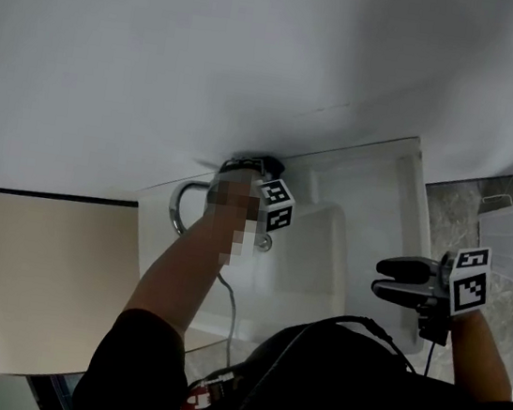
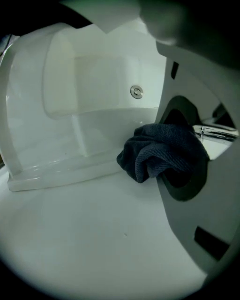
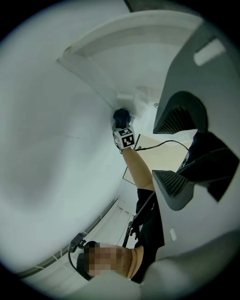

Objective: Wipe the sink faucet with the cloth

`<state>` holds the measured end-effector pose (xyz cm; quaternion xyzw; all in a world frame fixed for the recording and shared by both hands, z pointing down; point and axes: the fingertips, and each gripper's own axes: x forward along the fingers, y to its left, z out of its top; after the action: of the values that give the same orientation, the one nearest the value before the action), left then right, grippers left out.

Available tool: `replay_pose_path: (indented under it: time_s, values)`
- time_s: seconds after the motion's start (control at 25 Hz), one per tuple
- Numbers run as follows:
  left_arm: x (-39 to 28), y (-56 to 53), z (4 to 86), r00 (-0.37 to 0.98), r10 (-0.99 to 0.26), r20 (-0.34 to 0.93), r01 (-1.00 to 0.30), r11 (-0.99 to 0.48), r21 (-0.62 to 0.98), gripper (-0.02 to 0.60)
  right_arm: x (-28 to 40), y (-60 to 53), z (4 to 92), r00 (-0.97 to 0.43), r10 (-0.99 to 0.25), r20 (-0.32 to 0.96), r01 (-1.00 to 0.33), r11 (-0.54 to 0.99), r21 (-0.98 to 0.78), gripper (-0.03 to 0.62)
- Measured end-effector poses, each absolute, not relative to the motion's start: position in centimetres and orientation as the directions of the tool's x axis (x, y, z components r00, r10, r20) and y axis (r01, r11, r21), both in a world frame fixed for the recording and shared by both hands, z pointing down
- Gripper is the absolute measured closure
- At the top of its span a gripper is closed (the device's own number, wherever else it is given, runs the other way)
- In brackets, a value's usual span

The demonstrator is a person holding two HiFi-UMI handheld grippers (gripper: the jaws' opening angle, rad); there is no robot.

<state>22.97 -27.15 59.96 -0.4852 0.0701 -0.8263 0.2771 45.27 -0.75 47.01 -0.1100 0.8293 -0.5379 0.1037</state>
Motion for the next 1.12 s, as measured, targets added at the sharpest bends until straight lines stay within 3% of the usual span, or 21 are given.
replay_pose_path:
  time_s: [0.36,0.56,0.72,0.84,0.96,1.12]
  values:
    - [20.8,-28.5,59.9,-0.445,-0.468,0.764,0.232,-0.884,-0.406,0.44,46.4,-0.7,47.9,-0.94,-0.338,-0.031,-0.109,0.387,-0.916,0.362]
    - [21.3,-27.1,59.7,-0.378,-0.413,0.828,0.156,-0.91,-0.383,0.44,46.3,-0.5,47.3,-0.933,-0.358,-0.022,-0.127,0.387,-0.913,0.362]
    - [23.5,-23.7,56.8,-0.114,-0.366,0.924,-0.033,-0.928,-0.371,0.44,45.5,-0.9,46.5,-0.921,-0.39,0.006,-0.169,0.385,-0.907,0.362]
    - [26.0,-19.4,53.6,0.19,-0.272,0.944,-0.233,-0.946,-0.226,0.44,44.4,-1.0,46.5,-0.91,-0.413,0.033,-0.21,0.391,-0.896,0.362]
    - [29.5,-14.1,52.7,0.414,-0.215,0.885,-0.349,-0.935,-0.064,0.44,45.4,-0.4,48.7,-0.907,-0.417,0.056,-0.238,0.399,-0.885,0.363]
    - [32.6,-8.4,47.6,0.631,-0.22,0.744,-0.391,-0.918,0.06,0.439,46.8,-0.8,48.5,-0.882,-0.469,0.044,-0.268,0.423,-0.866,0.365]
